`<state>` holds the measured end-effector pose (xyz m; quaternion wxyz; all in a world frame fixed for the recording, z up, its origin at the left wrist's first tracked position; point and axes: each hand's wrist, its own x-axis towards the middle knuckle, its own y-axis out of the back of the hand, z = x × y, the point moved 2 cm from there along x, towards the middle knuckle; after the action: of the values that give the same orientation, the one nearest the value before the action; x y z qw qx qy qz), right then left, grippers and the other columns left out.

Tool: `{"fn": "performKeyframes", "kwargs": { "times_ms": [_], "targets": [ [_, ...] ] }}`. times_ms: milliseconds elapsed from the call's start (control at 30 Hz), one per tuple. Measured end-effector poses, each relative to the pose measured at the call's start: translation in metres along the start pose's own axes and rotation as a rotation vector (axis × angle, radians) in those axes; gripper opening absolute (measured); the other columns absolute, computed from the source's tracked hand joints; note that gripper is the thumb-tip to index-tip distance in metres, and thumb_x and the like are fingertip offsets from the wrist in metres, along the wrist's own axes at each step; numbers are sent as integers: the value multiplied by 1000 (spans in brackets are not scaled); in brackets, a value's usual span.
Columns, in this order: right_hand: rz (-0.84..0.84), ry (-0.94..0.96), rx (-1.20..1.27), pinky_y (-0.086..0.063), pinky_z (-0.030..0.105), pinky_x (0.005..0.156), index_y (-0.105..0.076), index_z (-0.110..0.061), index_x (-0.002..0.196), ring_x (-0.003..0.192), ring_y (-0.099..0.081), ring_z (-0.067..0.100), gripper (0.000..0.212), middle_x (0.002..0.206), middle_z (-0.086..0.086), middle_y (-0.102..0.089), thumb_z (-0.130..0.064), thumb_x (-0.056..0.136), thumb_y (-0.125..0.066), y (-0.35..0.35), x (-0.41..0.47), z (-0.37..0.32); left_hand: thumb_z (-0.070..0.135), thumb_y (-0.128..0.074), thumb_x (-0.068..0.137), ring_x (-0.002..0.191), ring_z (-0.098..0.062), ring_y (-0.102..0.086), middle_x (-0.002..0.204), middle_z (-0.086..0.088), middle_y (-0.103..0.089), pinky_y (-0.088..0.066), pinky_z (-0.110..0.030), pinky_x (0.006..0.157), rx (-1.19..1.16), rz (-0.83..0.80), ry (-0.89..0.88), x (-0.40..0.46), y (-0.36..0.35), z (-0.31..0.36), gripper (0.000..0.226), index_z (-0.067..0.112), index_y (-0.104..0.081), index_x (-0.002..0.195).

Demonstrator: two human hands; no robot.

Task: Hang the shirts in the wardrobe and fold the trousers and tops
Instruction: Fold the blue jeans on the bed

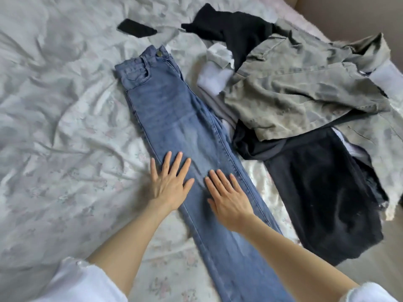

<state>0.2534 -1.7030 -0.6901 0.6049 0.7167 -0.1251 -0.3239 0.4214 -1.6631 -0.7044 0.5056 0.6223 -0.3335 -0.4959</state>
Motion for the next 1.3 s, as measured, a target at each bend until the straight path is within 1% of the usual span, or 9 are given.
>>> {"fn": "performKeyframes", "kwargs": {
  "times_ms": [200,400,467,567,733,867,967,1100,1300],
  "targets": [
    [29,12,-12,14,49,109,-3,-31,147,143,4,30,60,155,9,4,-49,90,0,24,138,1,57,-14,93,143,-22,15,157,3,12,11,-58,108,-1,79,86,102,9,-82,64,30,6,148],
    [179,36,-105,-20,56,107,-28,-24,143,136,-32,31,55,148,16,-31,-43,92,-19,52,254,7,59,-7,89,144,-22,12,157,-3,11,10,-57,109,-11,196,213,188,18,-145,70,24,10,147],
    [162,36,-105,-10,54,111,-17,-24,145,140,-24,29,57,152,14,-23,-44,92,-12,61,283,11,61,-11,88,144,-24,13,157,-6,14,9,-53,111,-75,195,267,207,22,-162,75,21,11,147],
    [171,27,-81,16,44,111,17,-26,142,144,7,19,58,157,5,9,-49,91,1,72,338,18,63,-27,88,144,-27,8,156,-16,11,2,-42,116,-311,186,415,243,36,-196,87,11,10,148],
    [71,-119,405,8,44,115,22,-16,144,140,24,21,84,153,4,27,-46,94,-38,93,412,28,51,-64,80,143,-24,-14,157,-9,-7,-17,-35,113,-652,156,431,288,60,-216,112,14,19,146],
    [-75,-158,571,6,42,117,22,-9,143,141,22,20,96,152,4,27,-41,91,-52,93,424,36,24,-77,75,133,-19,-35,150,-1,-31,-26,-23,98,-1325,380,563,300,86,-212,106,22,-2,149],
    [-10,-155,928,-12,29,116,-1,-7,148,142,-12,21,81,156,2,-9,-19,91,-57,103,423,38,17,-76,75,98,-15,-62,107,2,-66,-44,-31,94,-1510,291,409,301,108,-206,46,14,-59,117],
    [188,-432,1839,-36,27,102,-37,-20,139,112,-52,17,43,125,-3,-53,-18,96,-41,150,409,68,9,-73,77,77,6,-59,85,20,-65,-43,-16,76,-1324,220,124,263,127,-190,26,32,-64,83],
    [-27,-163,1544,-44,32,81,-68,-31,88,103,-56,15,23,102,-9,-64,-36,93,-46,208,353,77,-11,-62,80,123,-9,-47,121,7,-56,-29,-18,107,-1139,290,-188,173,135,-162,41,26,-62,98]
  ]
}}
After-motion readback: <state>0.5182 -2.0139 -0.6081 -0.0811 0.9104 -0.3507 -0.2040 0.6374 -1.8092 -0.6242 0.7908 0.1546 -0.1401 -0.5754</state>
